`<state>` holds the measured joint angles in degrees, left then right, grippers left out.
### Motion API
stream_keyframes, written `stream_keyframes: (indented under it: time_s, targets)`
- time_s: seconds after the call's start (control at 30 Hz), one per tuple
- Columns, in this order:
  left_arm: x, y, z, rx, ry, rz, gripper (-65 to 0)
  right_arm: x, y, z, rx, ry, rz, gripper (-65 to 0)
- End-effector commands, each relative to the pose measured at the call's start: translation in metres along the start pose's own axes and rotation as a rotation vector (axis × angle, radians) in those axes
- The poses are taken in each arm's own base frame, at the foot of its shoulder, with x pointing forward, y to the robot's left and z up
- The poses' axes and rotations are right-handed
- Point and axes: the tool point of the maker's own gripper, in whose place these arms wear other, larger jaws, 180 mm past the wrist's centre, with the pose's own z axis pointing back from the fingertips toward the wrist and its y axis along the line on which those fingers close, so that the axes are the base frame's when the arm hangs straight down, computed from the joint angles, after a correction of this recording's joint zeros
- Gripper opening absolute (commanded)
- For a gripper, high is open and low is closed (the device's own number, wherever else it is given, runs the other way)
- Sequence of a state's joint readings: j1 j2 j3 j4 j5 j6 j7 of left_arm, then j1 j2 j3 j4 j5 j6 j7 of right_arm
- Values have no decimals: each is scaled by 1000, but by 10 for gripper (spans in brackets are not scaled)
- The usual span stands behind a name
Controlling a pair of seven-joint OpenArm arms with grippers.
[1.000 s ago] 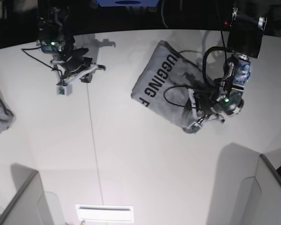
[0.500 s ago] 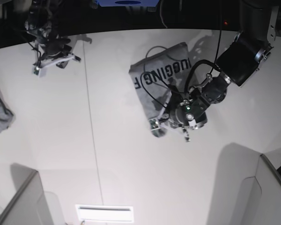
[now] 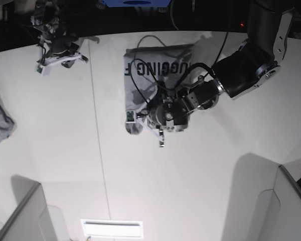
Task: Fold the T-shirt properly
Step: 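Drag the folded shirt with the left gripper and rotate it on the table, then lower the folded shirt flat and open the left gripper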
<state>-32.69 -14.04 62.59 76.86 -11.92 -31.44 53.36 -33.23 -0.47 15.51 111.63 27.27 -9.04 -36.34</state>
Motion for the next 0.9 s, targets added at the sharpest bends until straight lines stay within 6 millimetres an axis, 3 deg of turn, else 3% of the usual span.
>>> stream_keyframes:
  time_s: [0.0, 0.17, 0.33, 0.47, 0.63, 0.77, 0.87]
  targets:
    - [8, 0, 2, -7, -7, -43, -650, 7, 1, 3, 8, -29, 3, -650]
    - [21, -2, 1, 2, 12, -184, -650, 5, 0, 4, 4, -24, 4, -650]
    - [26, -1, 1, 12, 15, -201, -650, 2, -11, 7, -22, -20, 3, -650]
    - [6, -2, -9, -12, 62, -147, -650, 5, -21, 9, -49, -28, -7, -650]
    - [-28, 15, -22, -33, 103, 84, -650, 6, -23, 9, -52, -32, -11, -650]
    - [-29, 14, -25, -43, 106, 105, -650, 10, -18, 7, -41, -40, -8, -650]
    - [-19, 14, -24, -40, 86, 94, -650, 12, -16, 6, -37, -43, -8, -650]
